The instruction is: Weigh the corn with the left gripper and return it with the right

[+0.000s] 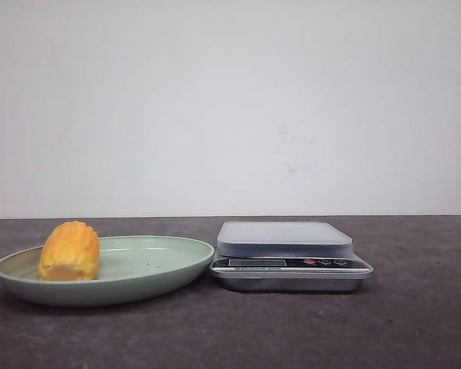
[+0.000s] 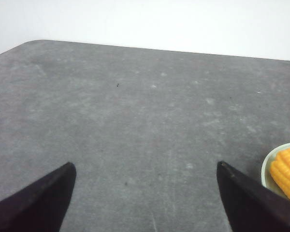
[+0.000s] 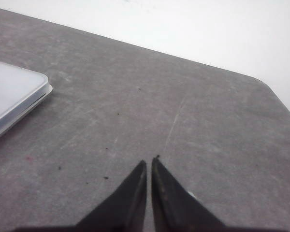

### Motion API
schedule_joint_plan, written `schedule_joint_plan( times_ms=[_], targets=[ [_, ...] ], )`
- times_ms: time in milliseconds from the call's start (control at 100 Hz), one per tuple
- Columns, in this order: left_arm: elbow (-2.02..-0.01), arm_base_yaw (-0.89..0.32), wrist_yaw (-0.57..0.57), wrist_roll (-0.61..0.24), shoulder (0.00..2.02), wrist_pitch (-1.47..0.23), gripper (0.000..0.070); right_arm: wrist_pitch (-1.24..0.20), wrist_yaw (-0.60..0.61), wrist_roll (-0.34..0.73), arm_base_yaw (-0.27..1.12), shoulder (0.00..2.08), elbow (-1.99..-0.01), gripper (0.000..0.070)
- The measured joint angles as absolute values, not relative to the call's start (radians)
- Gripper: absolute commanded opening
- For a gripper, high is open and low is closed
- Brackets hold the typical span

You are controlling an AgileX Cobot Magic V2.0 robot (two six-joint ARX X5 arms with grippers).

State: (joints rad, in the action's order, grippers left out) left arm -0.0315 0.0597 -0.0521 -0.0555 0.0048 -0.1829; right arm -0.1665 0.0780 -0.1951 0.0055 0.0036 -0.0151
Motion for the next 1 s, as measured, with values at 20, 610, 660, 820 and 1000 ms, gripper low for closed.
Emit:
schedule_joint_plan(
  times_ms=[20, 610, 660, 820, 1000],
  targets=[
    [-0.031, 0.06, -0.052, -0.056, 0.005, -0.183, 0.0551, -0.167, 0.078, -0.195, 0.006, 0.004, -0.015, 0.0012],
    [-0.031, 0.06, -0.052, -0.056, 0.005, -0.183, 0.0551, -0.167, 0.078, -0.195, 0.005, 0.004, -0.015, 0.0012],
    [-0.031, 0.06, -0.052, -0.056, 0.005, -0.183, 0.0551, -0.167, 0.078, -0.195, 0.008, 0.004, -0.015, 0.0012],
    [-0.031, 0.06, -0.052, -0.056, 0.005, -0.183, 0.0551, -0.167, 0.078, -0.195, 0.023, 0.004, -0.015, 0.0012],
    [-0.031, 0.06, -0.052, -0.056, 0.005, -0.183, 0.0551, -0.167, 0.078, -0.195, 0.025, 0.004, -0.015, 0.0012]
  ],
)
